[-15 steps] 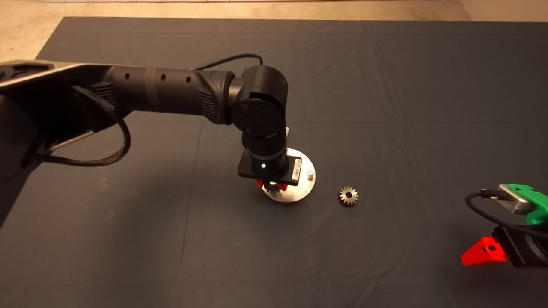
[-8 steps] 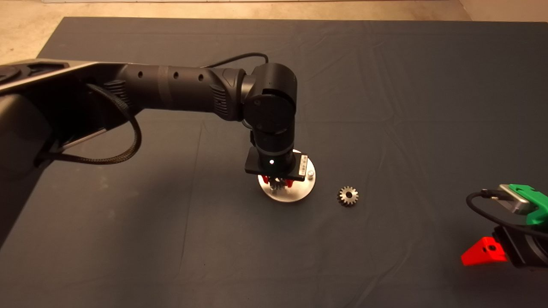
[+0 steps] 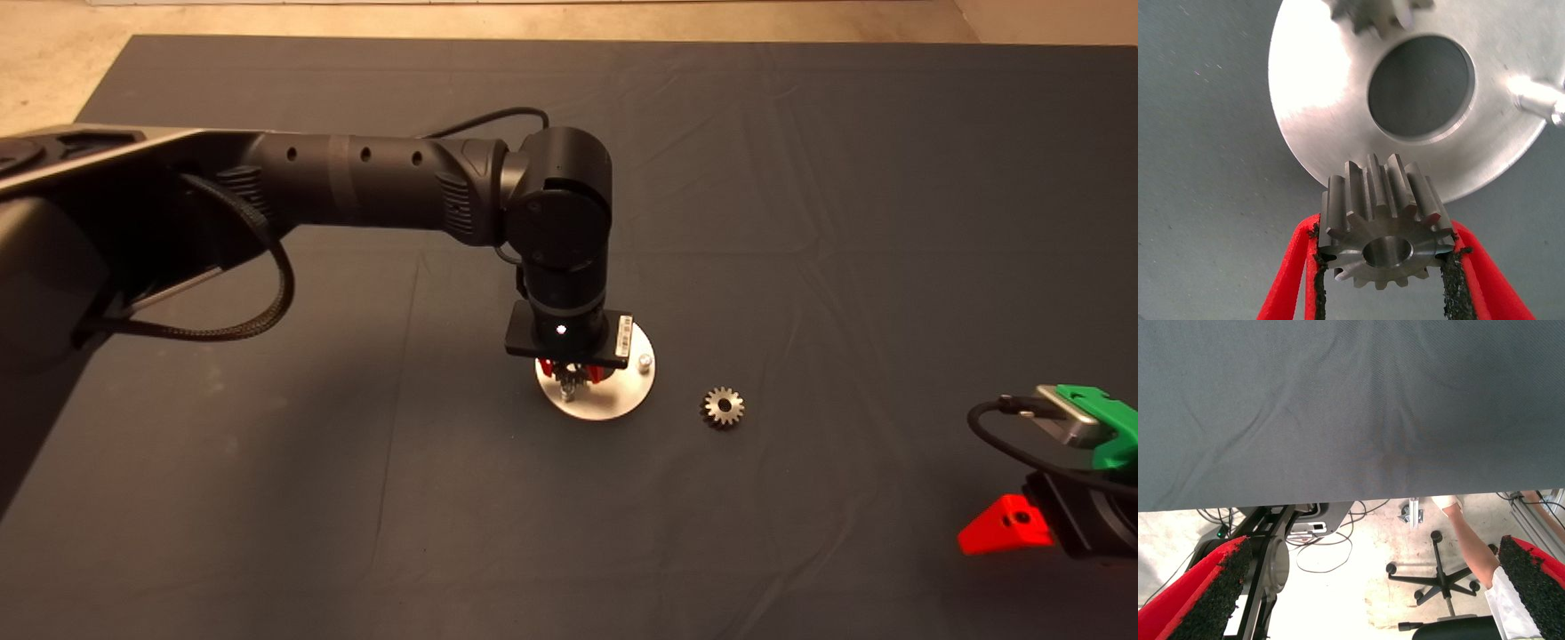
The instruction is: Install three planetary gears onto the carrier pins
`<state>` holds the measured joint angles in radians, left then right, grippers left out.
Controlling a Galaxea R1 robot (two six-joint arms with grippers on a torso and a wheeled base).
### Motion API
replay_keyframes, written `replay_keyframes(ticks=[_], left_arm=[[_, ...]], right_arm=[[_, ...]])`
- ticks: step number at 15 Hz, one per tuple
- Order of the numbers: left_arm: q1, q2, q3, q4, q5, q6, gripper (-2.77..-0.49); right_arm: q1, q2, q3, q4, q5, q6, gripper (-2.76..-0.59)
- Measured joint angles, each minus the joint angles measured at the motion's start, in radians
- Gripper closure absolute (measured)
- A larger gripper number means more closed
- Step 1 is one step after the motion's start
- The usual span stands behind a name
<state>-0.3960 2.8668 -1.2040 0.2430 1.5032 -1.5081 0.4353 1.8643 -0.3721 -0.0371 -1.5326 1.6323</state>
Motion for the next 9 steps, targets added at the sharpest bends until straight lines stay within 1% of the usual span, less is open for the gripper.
replay_keyframes(ticks=[2,5,9], left_arm=[[0.0,-0.004,-0.003,0.0,0.02,0.0,-0.85],[0.001,-0.005,-0.003,0.0,0.02,0.0,-0.85],[0.011,-0.008,0.001,0.0,0.02,0.0,-0.85]], right_arm=[[0.0,0.0,0.0,0.0,0.0,0.0,-2.75],[0.0,0.0,0.0,0.0,0.0,0.0,-2.75],[0.0,0.0,0.0,0.0,0.0,0.0,-2.75]])
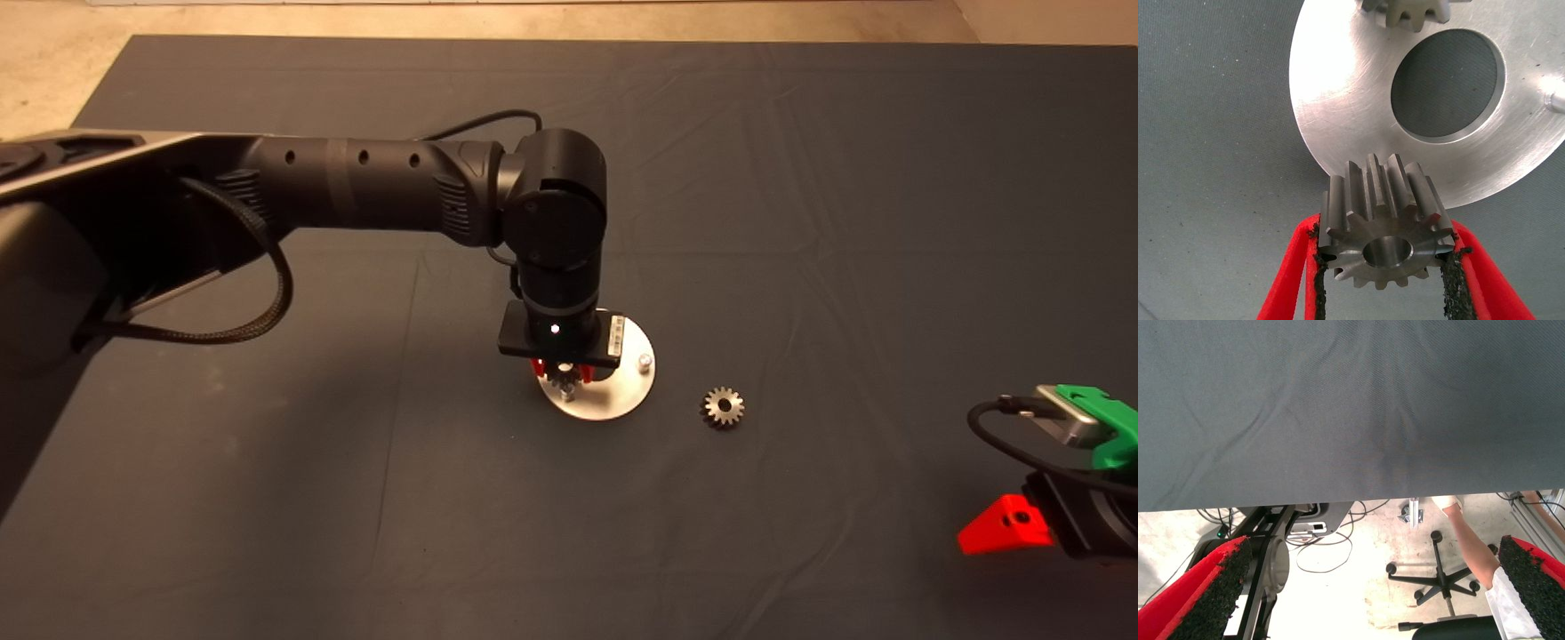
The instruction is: Install three planetary gears onto the carrier pins
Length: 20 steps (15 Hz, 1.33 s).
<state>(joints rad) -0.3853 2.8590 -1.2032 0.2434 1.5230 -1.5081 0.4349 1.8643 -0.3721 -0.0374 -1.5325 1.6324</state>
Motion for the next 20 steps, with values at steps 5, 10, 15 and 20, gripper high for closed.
replay_keyframes(ticks=[5,10,15,20], left_arm=[[0.0,-0.02,0.039,0.0,0.0,0.0,-0.85],[0.0,-0.028,0.063,0.0,0.001,0.0,-0.85],[0.023,-0.014,0.063,0.0,0.004,0.001,-0.85],[0.03,0.011,0.061,0.0,0.0,0.001,-0.85]], right_arm=[[0.0,0.0,0.0,0.0,0.0,0.0,-2.75],[0.0,0.0,0.0,0.0,0.001,0.0,-2.75],[0.0,0.0,0.0,0.0,0.0,0.0,-2.75],[0.0,0.0,0.0,0.0,0.0,0.0,-2.75]])
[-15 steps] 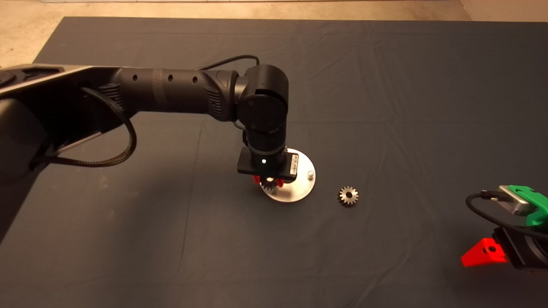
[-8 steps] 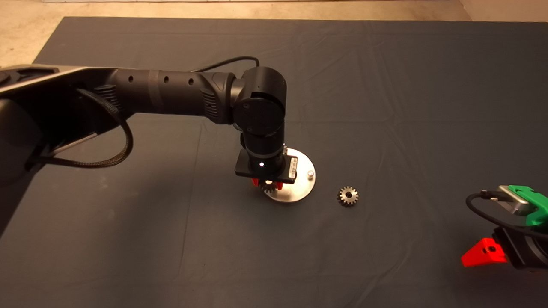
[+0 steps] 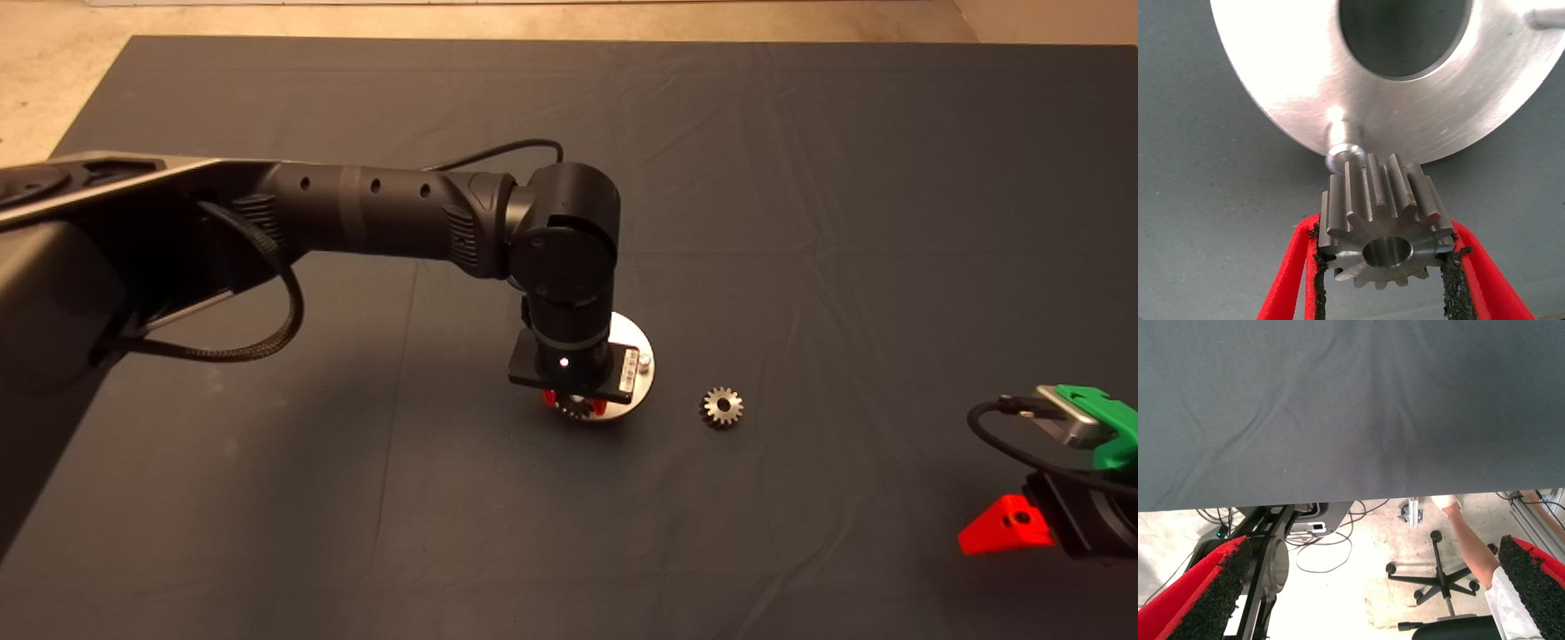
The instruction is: Install three planetary gears onto the carrier pins
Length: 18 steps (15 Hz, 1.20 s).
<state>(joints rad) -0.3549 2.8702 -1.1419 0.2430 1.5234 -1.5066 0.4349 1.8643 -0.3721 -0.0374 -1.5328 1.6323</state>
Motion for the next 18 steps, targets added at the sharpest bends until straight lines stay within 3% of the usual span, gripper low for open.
replay_keyframes(ticks=[18], left_arm=[[0.0,0.0,-0.043,0.005,0.002,0.001,-0.85]], right_arm=[[0.0,0.0,0.0,0.0,0.0,0.0,-2.75]])
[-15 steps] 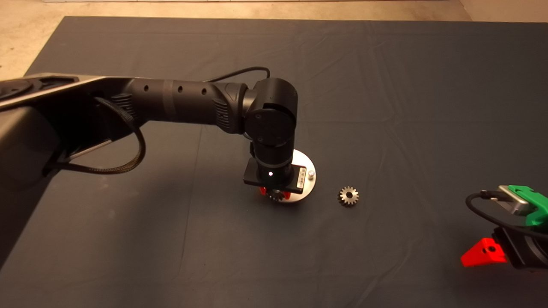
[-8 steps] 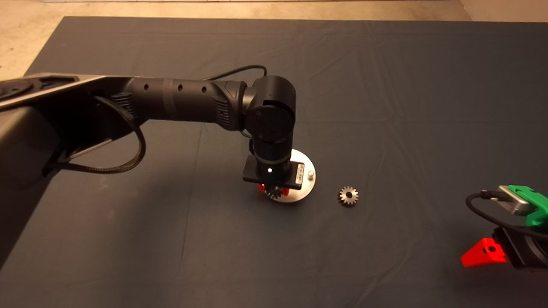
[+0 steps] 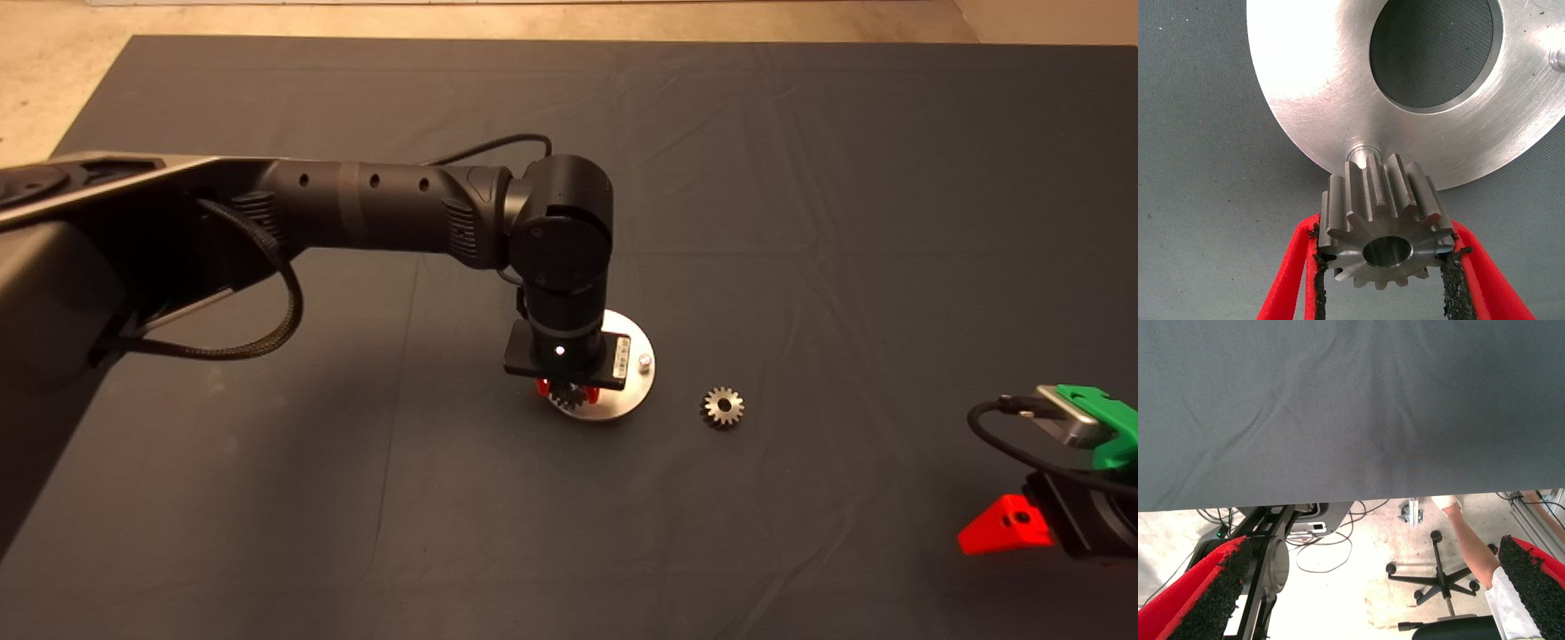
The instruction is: Install three planetary gears onto the carrier pins
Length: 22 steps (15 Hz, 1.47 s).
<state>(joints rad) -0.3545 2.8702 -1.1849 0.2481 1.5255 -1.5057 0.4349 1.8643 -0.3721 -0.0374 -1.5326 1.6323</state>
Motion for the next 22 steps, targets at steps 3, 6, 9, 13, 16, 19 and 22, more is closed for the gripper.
replay_keyframes(ticks=[3,6,9,13,16,19,22], left_arm=[[0.001,0.0,0.0,0.001,0.001,0.0,-0.85],[0.003,0.0,0.0,0.003,0.002,0.0,-0.85],[0.003,0.0,0.0,0.003,0.002,0.0,-0.85],[0.005,-0.003,0.0,0.003,0.0,0.0,-0.85],[0.005,-0.013,0.0,0.002,-0.008,0.0,-0.84],[0.005,-0.025,0.005,0.002,-0.023,-0.001,-0.84],[0.005,-0.027,0.007,0.002,-0.026,-0.001,-0.84]], right_arm=[[0.0,0.0,0.0,0.0,0.0,0.0,-2.75],[0.0,0.0,0.0,0.0,0.0,0.0,-2.75],[0.0,0.0,0.0,0.0,0.0,0.0,-2.75],[0.0,0.0,0.0,0.0,0.0,0.0,-2.75],[0.0,0.0,0.0,0.0,0.0,0.0,-2.75],[0.0,0.0,0.0,0.0,0.0,0.0,-2.75],[0.0,0.0,0.0,0.0,0.0,0.0,-2.75]])
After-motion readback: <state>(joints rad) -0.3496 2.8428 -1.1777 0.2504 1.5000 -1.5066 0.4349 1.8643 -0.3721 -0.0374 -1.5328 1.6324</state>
